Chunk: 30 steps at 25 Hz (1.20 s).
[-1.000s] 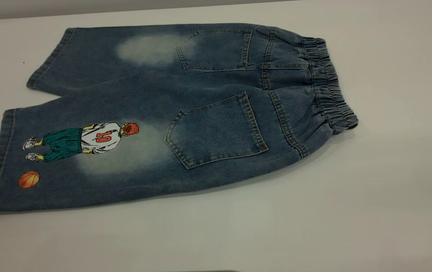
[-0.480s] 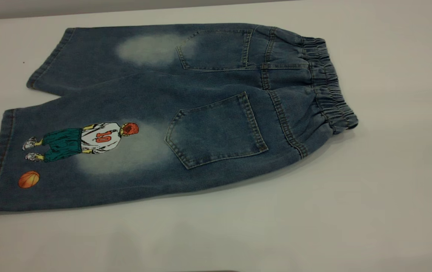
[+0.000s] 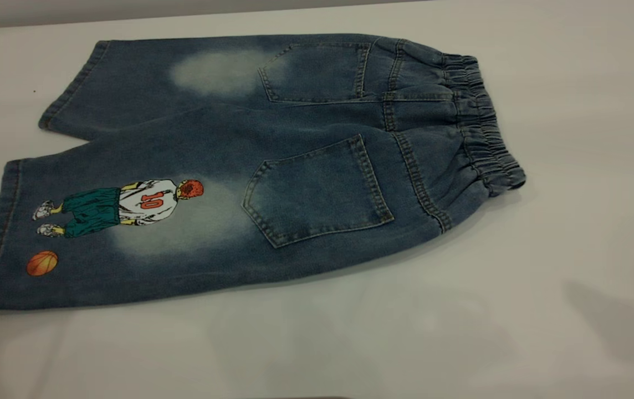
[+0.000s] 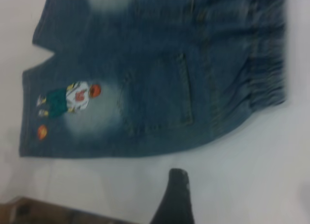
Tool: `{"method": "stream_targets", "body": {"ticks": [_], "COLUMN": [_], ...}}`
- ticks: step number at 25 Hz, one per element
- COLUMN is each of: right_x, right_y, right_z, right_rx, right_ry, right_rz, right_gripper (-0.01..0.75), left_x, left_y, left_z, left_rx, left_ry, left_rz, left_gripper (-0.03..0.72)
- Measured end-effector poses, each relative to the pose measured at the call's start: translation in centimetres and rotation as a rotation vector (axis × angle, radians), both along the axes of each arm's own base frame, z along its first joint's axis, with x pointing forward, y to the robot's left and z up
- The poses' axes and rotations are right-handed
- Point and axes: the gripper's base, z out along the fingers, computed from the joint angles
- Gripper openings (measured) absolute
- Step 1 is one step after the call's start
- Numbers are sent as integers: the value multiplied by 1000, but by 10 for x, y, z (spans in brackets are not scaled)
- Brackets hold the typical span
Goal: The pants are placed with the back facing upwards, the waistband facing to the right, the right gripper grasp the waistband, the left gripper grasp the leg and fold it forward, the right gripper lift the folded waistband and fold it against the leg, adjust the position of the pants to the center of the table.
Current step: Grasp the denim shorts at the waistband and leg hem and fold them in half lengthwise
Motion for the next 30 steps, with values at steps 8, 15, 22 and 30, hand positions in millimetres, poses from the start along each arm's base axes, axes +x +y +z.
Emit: {"method": "stream_targets", "body": {"ticks": [8, 15, 22, 30], "right_x": [53, 82, 95, 110], "right_y": [5, 7, 6, 6], "right_z": [-65, -125, -177, -211], "right_rx": [102, 175, 196, 232], "right_ry": [196, 273, 314, 334], "right_rz": [40, 33, -17, -33], "right_gripper": [570, 570, 570, 570], "left_x": [9, 9, 11, 13], "left_y": [-2, -11, -11, -11], "left_z": [-11, -11, -9, -7], "left_rx": [29, 42, 43, 44], "left_ry": [36, 30, -6, -33], "left_rz": [-29, -84, -79, -75], "left_gripper": [535, 535, 535, 535]}}
